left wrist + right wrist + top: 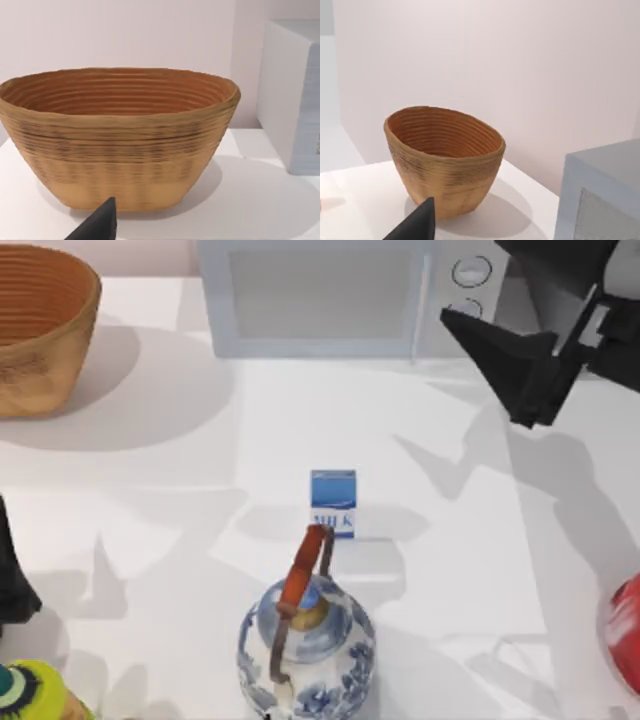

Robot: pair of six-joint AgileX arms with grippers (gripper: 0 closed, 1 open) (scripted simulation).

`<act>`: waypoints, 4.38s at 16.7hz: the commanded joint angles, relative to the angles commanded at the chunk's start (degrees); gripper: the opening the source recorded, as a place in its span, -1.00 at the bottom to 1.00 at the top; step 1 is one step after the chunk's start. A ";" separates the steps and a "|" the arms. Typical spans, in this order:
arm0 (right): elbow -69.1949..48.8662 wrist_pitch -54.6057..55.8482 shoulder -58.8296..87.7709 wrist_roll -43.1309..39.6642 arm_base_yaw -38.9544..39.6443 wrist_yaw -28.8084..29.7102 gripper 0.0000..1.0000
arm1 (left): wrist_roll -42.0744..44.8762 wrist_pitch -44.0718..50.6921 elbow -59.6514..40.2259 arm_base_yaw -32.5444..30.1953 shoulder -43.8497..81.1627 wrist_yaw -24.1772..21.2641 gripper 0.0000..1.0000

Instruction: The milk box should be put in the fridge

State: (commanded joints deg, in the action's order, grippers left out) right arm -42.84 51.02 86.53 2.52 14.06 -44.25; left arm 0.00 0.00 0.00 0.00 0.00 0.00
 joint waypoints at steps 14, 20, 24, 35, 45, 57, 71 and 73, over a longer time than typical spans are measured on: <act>-19.08 35.83 60.43 -0.96 3.57 -25.87 1.00 | 0.00 0.00 0.00 0.00 0.00 0.00 1.00; -18.91 36.15 61.15 -0.99 3.50 -26.07 1.00 | 0.00 0.00 0.00 0.00 0.00 0.00 1.00; -21.00 34.06 61.13 -1.19 6.22 -23.20 1.00 | 0.00 0.00 0.00 0.00 0.00 0.00 1.00; -24.03 32.14 62.49 -1.42 9.85 -19.57 0.55 | 0.00 0.00 0.00 0.00 0.00 0.00 1.00; -24.03 32.14 62.49 -1.42 9.85 -19.57 -0.96 | 0.00 0.00 0.00 0.00 0.00 0.00 1.00; -23.52 30.02 60.27 -1.25 9.37 -19.28 -1.00 | 0.00 0.00 0.00 0.00 0.00 0.00 1.00; -20.81 8.36 34.77 -0.63 9.75 -19.80 -1.00 | 0.00 0.00 0.00 0.00 0.00 0.00 1.00; -21.07 8.52 34.91 -0.54 9.67 -19.85 -1.00 | 0.00 0.00 0.00 0.00 0.00 0.00 1.00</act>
State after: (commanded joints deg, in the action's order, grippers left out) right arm -63.90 59.54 121.44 1.98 23.73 -64.10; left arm 0.00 0.00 0.00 0.00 0.00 0.00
